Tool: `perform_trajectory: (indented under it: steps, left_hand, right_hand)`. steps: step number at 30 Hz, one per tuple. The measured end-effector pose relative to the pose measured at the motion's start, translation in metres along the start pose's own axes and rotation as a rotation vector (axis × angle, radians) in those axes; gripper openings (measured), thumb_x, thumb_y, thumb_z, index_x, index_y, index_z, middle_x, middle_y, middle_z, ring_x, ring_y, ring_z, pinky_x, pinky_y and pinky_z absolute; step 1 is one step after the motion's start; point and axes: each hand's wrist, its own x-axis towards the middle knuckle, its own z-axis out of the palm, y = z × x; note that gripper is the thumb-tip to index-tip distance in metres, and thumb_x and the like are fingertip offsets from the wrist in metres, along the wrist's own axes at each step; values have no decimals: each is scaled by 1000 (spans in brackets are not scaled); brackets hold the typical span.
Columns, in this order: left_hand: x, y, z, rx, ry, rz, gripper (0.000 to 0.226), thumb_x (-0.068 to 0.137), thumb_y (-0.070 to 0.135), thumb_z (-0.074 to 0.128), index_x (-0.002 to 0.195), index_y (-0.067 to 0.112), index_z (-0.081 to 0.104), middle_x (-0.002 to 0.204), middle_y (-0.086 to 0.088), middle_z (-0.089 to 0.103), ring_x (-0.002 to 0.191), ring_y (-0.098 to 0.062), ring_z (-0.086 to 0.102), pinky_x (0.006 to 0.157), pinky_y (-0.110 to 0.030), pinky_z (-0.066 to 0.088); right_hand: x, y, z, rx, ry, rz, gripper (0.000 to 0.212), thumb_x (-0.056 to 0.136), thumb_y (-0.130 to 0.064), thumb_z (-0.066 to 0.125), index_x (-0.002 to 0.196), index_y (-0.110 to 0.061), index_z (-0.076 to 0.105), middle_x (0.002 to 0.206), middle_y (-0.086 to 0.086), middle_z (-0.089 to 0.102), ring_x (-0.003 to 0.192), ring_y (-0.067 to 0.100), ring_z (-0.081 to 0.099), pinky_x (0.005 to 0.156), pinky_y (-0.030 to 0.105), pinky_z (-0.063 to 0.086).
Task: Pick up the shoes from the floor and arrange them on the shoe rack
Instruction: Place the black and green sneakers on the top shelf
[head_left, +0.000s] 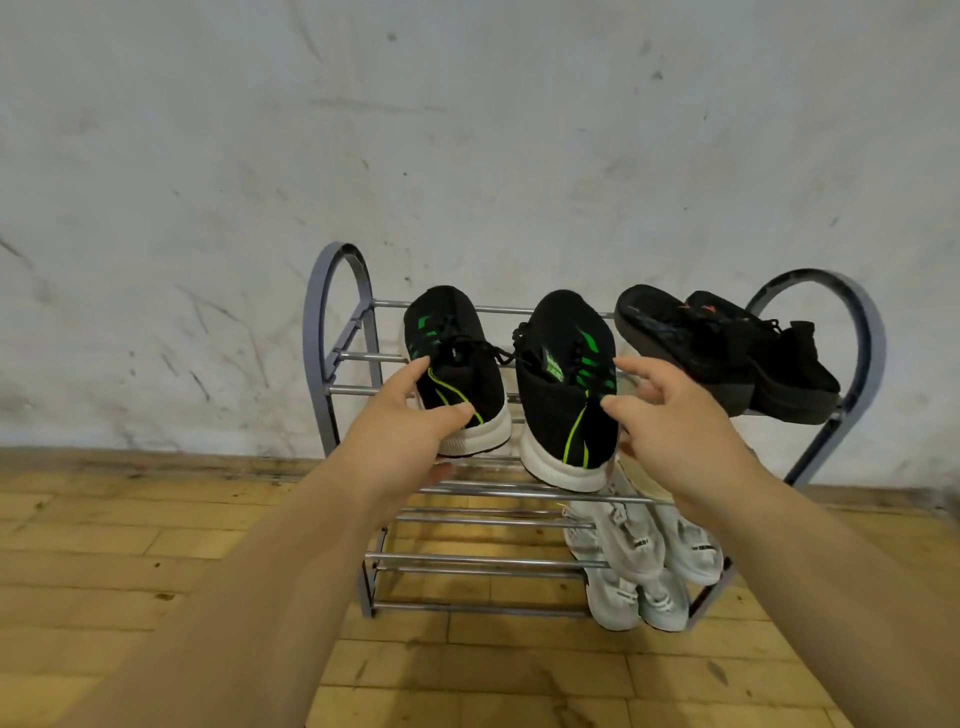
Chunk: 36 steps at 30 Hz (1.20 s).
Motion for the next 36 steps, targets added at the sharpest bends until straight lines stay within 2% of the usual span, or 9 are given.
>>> perform_trajectory:
  steps: [5, 10, 12, 16, 21, 25, 30, 34, 36]
  left_hand:
    - [-2, 2, -2, -127, -47, -45, 71, 94, 6, 72, 146, 48, 47, 147, -5, 52, 115, -36, 66, 77, -43, 64]
    - [-16, 13, -6, -202, -71, -23, 68, 96, -5, 63, 146, 40, 51, 135, -12, 62, 109, -35, 71, 83, -46, 63]
    - [-32, 21, -16, -170, -117, 10, 66, 97, -3, 63, 146, 39, 51, 124, -15, 69, 104, -34, 74, 84, -46, 62]
    - [-75, 33, -39, -47, -198, 101, 60, 96, -4, 63, 139, 37, 56, 77, -6, 71, 84, -28, 71, 83, -44, 61]
    - [-124, 39, -61, -20, -318, 37, 66, 79, -6, 78, 130, 34, 67, 106, -21, 68, 90, -34, 70, 83, -44, 61]
    - [-142, 40, -74, 15, -381, -85, 66, 72, -6, 81, 127, 30, 71, 98, -20, 67, 81, -30, 67, 74, -38, 61]
    - [-146, 28, -112, 27, -532, -299, 65, 73, -3, 79, 132, 22, 68, 124, -27, 65, 91, -31, 72, 75, -41, 63]
    - [-132, 4, -133, 138, -582, -429, 70, 73, -1, 82, 137, 22, 65, 131, -28, 60, 103, -37, 65, 89, -48, 61]
    - [-120, -14, -136, 168, -555, -468, 68, 76, -5, 78, 138, 20, 63, 123, -26, 64, 94, -34, 70, 81, -44, 64]
  right_hand:
    - [-10, 6, 4, 287, -282, 207, 52, 102, -11, 60, 143, -41, 49, 116, 11, 71, 93, 28, 71, 79, 47, 63]
    - [-18, 3, -4, 419, -313, 179, 60, 102, -1, 57, 151, -34, 45, 112, 15, 75, 73, 17, 74, 56, 30, 57]
    - [-22, 2, -20, 397, -383, 147, 59, 102, 0, 56, 150, -33, 47, 106, 14, 77, 79, 20, 74, 65, 36, 60]
    - [-38, 5, -61, 304, -589, 89, 59, 100, 0, 55, 148, -34, 49, 126, 13, 72, 112, 33, 71, 93, 51, 54]
    - [-57, 14, -105, 300, -768, 156, 59, 92, -5, 67, 143, -33, 57, 136, 10, 68, 122, 36, 67, 84, 39, 63]
    - [-62, 26, -132, 302, -884, 254, 81, 59, -21, 100, 133, -33, 69, 138, 20, 64, 118, 40, 67, 82, 44, 63]
    - [-59, 47, -138, 245, -1009, 363, 67, 78, -7, 84, 139, -27, 64, 148, 21, 55, 138, 49, 47, 118, 67, 26]
    - [-62, 71, -94, 98, -1125, 485, 60, 84, -13, 83, 138, -31, 64, 151, 33, 46, 137, 56, 39, 117, 72, 19]
    - [-65, 83, -64, 55, -1150, 516, 58, 89, -12, 79, 141, -29, 61, 148, 32, 50, 129, 49, 47, 109, 63, 34]
